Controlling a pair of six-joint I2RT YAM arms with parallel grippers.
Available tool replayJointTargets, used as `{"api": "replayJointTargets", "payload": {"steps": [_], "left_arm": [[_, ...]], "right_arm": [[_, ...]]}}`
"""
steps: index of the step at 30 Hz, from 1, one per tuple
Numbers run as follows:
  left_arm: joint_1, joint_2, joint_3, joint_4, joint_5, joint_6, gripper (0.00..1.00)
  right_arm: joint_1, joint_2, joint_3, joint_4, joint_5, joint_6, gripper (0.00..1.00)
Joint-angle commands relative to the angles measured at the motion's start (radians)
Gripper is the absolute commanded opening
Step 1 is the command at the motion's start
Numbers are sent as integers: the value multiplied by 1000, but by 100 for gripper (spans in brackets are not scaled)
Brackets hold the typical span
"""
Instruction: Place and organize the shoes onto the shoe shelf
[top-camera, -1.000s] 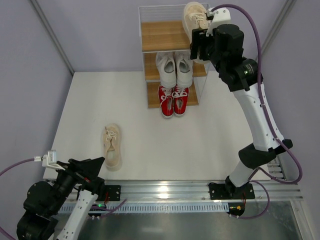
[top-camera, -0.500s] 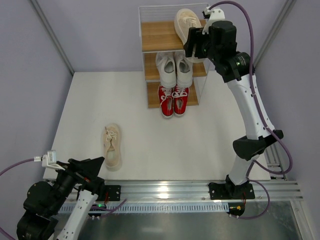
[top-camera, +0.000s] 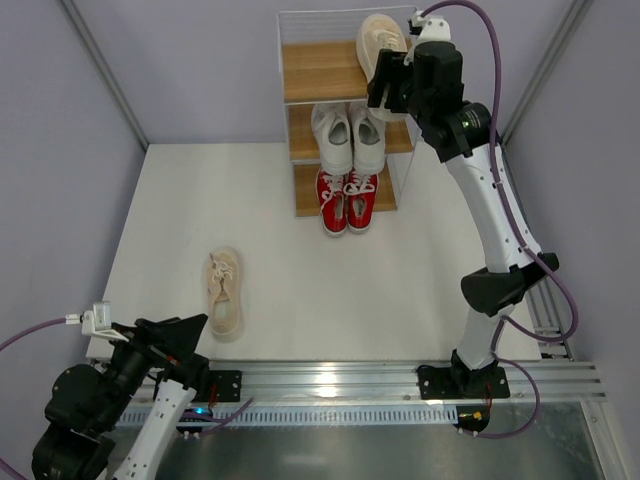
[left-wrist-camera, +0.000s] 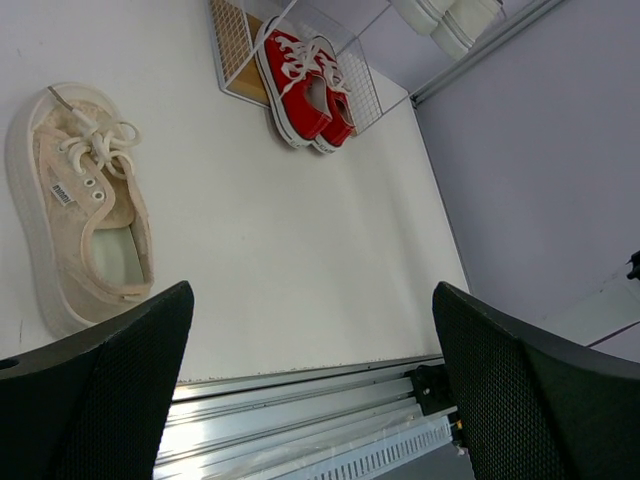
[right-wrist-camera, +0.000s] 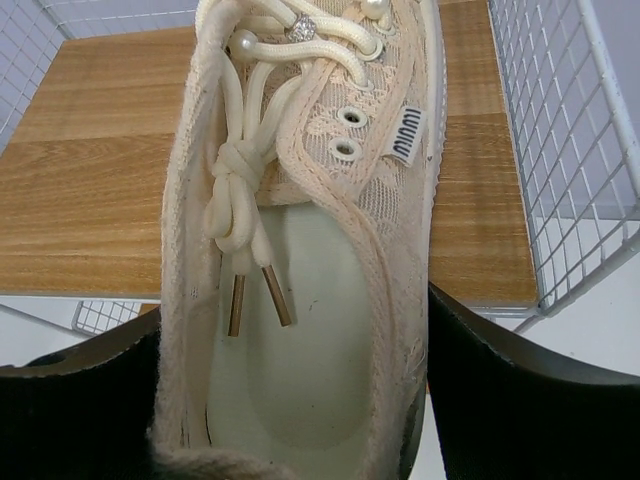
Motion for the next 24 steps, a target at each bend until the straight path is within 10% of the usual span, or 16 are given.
{"api": "replayJointTargets", "payload": {"steps": [1, 7, 18, 24], "left_arm": [[1, -53, 24, 8, -12, 26, 100], [2, -53, 26, 11, -12, 29, 100], [1, -53, 23, 21, -7, 23, 100], [1, -53, 21, 21, -3, 18, 100]], "right_arm": [[2, 0, 75, 158, 33, 20, 4], [4, 17, 87, 158, 16, 14, 11], [52, -50, 84, 183, 109, -53, 100], [76, -89, 78, 196, 160, -89, 100]]}}
